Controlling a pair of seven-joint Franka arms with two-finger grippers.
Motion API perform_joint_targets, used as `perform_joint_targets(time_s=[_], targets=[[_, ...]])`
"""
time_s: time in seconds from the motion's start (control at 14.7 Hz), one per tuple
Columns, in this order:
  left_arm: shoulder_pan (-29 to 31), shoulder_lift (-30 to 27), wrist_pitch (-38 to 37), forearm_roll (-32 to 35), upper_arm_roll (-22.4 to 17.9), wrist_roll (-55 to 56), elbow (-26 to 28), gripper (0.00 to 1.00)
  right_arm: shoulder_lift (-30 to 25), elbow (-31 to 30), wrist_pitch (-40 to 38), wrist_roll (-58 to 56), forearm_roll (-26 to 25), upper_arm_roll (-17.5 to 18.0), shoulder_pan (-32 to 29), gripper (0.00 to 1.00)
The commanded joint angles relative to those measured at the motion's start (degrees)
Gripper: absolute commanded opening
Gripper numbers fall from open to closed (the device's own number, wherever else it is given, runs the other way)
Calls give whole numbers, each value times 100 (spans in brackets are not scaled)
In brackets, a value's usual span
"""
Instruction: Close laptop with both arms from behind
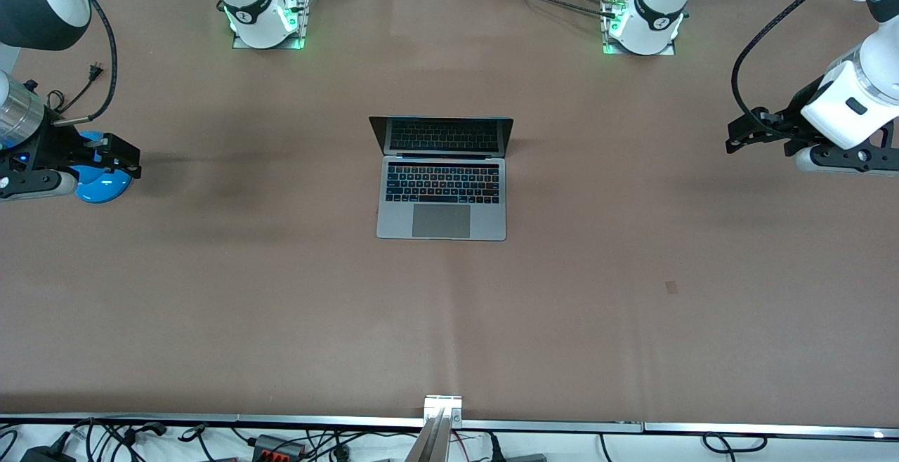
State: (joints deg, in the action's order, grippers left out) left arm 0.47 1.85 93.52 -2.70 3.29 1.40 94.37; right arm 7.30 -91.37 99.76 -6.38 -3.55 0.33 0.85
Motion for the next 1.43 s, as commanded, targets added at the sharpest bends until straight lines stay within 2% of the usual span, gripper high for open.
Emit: perform_joint_targets(time_s=[0.0,0.61,0.75,1.02,1.09,1.29,1.36], targets=[[24,44,-1,-11,23,-114,-103,100,8,49,-36,32,29,19,-24,100],[41,44,-9,-20,14,-105,-112,100,8,199,-264,58,64,46,29,100],[50,87,-27,-11,23,-53,-331,100,17,190,-290,111,493,2,-49,100],[50,202,-62,-20,14,-26,-411,100,17,181,-422,15,522,2,-111,100],[50,219,-71,-11,23,-26,-402,100,17,181,-431,40,522,2,-94,88],[15,501,-88,111,23,-35,-411,100,-10,199,-562,85,486,37,-50,35],[6,501,-88,199,32,-35,-411,100,-10,199,-606,85,486,37,-50,24]])
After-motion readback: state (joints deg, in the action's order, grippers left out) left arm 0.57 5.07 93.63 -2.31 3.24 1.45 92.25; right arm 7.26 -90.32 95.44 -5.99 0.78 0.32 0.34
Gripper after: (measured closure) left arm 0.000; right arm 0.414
